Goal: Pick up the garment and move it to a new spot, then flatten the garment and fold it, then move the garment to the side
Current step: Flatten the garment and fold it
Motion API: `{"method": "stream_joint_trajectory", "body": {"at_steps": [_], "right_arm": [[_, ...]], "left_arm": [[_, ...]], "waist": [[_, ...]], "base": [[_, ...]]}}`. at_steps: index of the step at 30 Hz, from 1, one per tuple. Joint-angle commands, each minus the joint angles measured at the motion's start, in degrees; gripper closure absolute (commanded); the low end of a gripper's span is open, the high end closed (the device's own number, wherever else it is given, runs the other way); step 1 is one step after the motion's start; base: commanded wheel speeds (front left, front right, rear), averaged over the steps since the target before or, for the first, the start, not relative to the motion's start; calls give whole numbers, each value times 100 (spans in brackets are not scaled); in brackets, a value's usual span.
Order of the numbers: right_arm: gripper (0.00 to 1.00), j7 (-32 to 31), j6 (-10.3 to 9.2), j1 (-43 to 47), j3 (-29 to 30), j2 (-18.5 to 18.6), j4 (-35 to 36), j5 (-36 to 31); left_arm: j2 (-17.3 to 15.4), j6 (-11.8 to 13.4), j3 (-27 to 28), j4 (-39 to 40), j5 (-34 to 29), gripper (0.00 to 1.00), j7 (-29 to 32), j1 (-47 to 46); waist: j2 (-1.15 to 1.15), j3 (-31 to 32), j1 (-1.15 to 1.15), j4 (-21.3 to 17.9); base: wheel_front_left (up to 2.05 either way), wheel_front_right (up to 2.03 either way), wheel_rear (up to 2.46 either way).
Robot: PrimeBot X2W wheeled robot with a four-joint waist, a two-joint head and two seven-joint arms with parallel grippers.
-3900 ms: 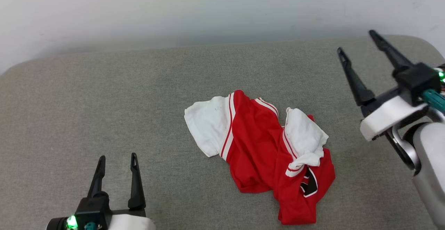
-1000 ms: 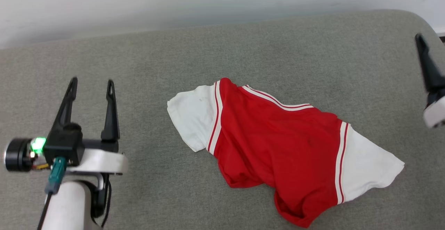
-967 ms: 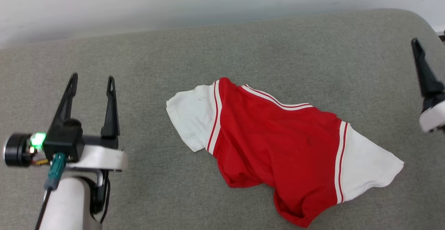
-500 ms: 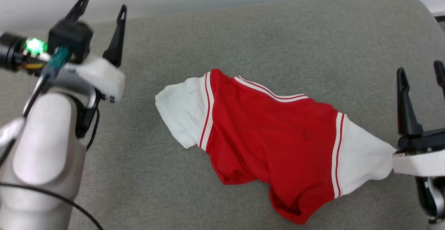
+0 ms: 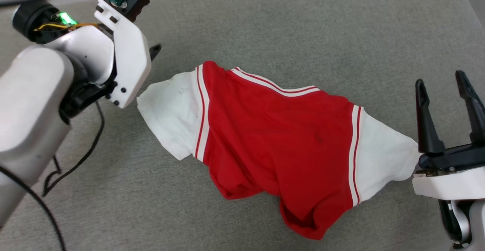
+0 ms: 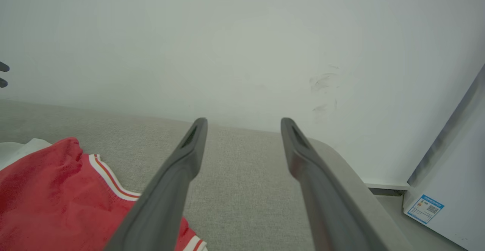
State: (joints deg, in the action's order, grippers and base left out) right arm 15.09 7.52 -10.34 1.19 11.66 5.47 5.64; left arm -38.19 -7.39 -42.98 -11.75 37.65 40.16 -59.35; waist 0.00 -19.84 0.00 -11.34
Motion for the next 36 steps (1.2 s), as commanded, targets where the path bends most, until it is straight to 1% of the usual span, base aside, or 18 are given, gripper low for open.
{"method": "stream_joint_trajectory", "body": {"at_steps": [1, 3, 4, 6, 9, 11, 16, 17, 22, 24, 26, 28, 30, 34, 36], "right_arm": [[0, 10, -6, -72, -25, -12, -37, 45], [0, 11, -6, -135, -80, 4, -61, 55], [0, 11, -6, -150, -145, 3, -137, 74], [0, 11, -6, -227, -194, 5, -173, 79], [0, 11, -6, -311, -277, -13, -231, 80], [0, 11, -6, -356, -302, -27, -273, 98], [0, 11, -6, -453, -354, -31, -359, 100], [0, 11, -6, -483, -316, 38, -401, 103], [0, 11, -6, -682, -197, 336, -411, 39], [0, -2, -6, -784, -199, 574, -487, 73], [0, -186, -6, -946, -265, 887, -564, 167], [0, -536, -6, -1102, -437, 1228, -630, 329], [0, -1060, -6, -1240, -744, 1663, -700, 607], [0, -2206, -6, -1593, -1485, 2623, -670, 1364], [0, -2732, -6, -1733, -1865, 3006, -671, 1830]], "left_arm": [[-93, 3, -95, 19, 131, 0, 145, -88], [-247, 3, -391, 64, 523, 0, 553, -230], [-392, 3, -648, 48, 808, 0, 872, -351], [-502, 3, -928, 1, 1015, 0, 1144, -435], [-589, 2, -1259, -111, 1267, 0, 1372, -520], [-588, 2, -1381, -294, 1428, 0, 1457, -499], [-575, 2, -1943, -612, 1512, 0, 1599, -384], [-568, 1, -2189, -669, 1603, 100, 1494, -335], [-666, 2, -2330, -622, 1765, 100, 1071, -452], [-713, 2, -2344, -616, 1847, 100, 884, -471], [-763, 2, -2363, -593, 1934, 100, 738, -460], [-862, 2, -2394, -547, 2002, 100, 615, -419], [-987, 2, -2397, -484, 2064, 100, 502, -392], [-1206, 2, -2353, -342, 2173, 100, 317, -326], [-1272, 2, -2317, -278, 2206, 100, 236, -301]], "waist": [[0, -106, 0, -97], [0, -186, 0, -156], [0, -266, 0, -216], [0, -348, 0, -273], [0, -462, 0, -365], [0, -521, 0, -409], [0, -585, 0, -483], [0, -518, 0, -488], [0, -227, 0, -415], [0, -86, 0, -363], [0, 43, 0, -304], [0, 161, 0, -245], [0, 241, 0, -180], [0, 312, 0, -36], [0, 302, 0, 40]], "base": [[0, 0, 0], [0, 0, 0], [0, 0, 0], [0, 0, 0], [0, 0, 0], [0, 0, 0], [0, 0, 0], [0, 0, 0], [0, 0, 0], [0, 0, 0], [0, 0, 0], [0, 0, 0], [0, 0, 0], [0, 0, 0], [0, 0, 0]]}}
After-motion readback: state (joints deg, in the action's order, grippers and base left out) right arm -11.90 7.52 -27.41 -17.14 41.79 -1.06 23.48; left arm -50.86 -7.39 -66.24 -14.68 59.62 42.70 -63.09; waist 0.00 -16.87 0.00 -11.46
